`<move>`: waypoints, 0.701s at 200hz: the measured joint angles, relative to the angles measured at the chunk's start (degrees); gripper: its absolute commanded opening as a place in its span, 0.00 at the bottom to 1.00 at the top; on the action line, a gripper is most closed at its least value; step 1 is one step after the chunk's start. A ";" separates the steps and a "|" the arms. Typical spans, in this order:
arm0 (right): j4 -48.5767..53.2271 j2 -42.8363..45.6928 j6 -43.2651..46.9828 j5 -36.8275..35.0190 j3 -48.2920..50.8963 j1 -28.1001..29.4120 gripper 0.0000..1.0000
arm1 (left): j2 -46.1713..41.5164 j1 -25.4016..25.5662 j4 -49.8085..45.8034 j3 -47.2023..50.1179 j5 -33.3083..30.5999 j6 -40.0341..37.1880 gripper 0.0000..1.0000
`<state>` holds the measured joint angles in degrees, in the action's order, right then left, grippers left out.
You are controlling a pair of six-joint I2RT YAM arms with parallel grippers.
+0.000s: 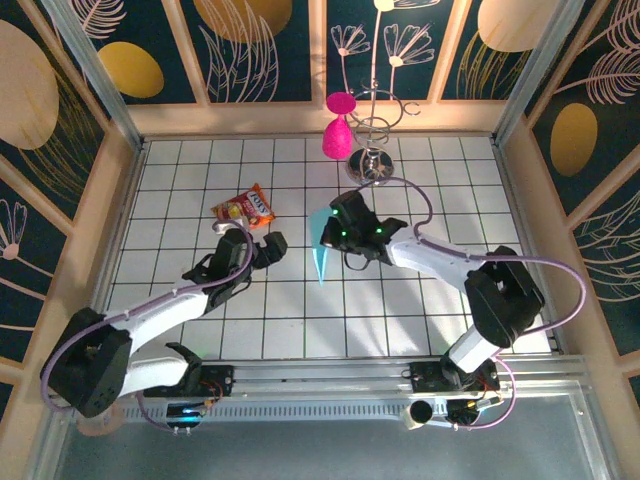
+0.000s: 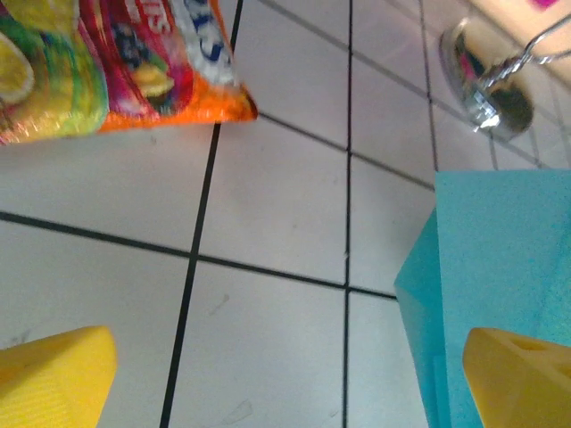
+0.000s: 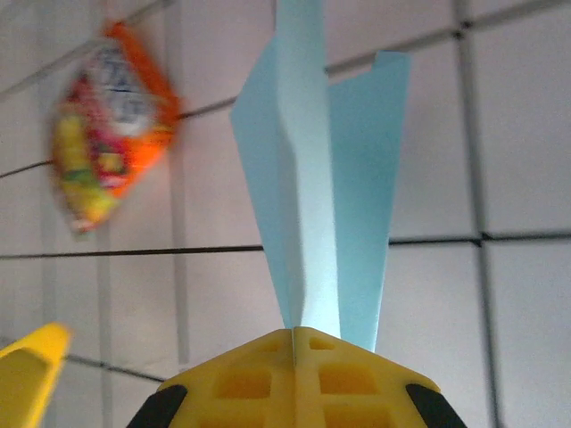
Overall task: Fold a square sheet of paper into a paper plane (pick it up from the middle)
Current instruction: Turn over a paper plane at the center of the table.
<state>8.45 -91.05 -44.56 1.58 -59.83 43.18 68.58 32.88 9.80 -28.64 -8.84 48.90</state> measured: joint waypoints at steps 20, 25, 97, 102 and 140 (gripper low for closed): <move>-8.52 0.68 2.73 7.61 2.67 -2.45 0.00 | -2.19 0.00 -0.09 0.07 -1.31 0.98 0.98; -10.49 0.68 3.08 9.55 3.52 -3.06 0.00 | -2.56 0.00 -0.13 0.11 -1.53 1.25 0.98; -30.23 -7.37 2.27 29.64 13.64 -7.78 0.00 | -2.38 0.00 1.42 2.32 2.14 5.51 0.83; -31.04 -7.82 2.01 30.32 14.34 -8.15 0.00 | -1.84 0.00 1.84 2.32 2.75 5.77 0.81; -34.49 -10.45 1.18 33.00 17.55 -10.71 0.02 | 4.02 0.00 5.60 2.23 9.51 6.19 0.62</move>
<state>-26.04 -101.49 -43.38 34.59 -42.28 32.47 72.60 32.88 15.40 -26.41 0.67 55.09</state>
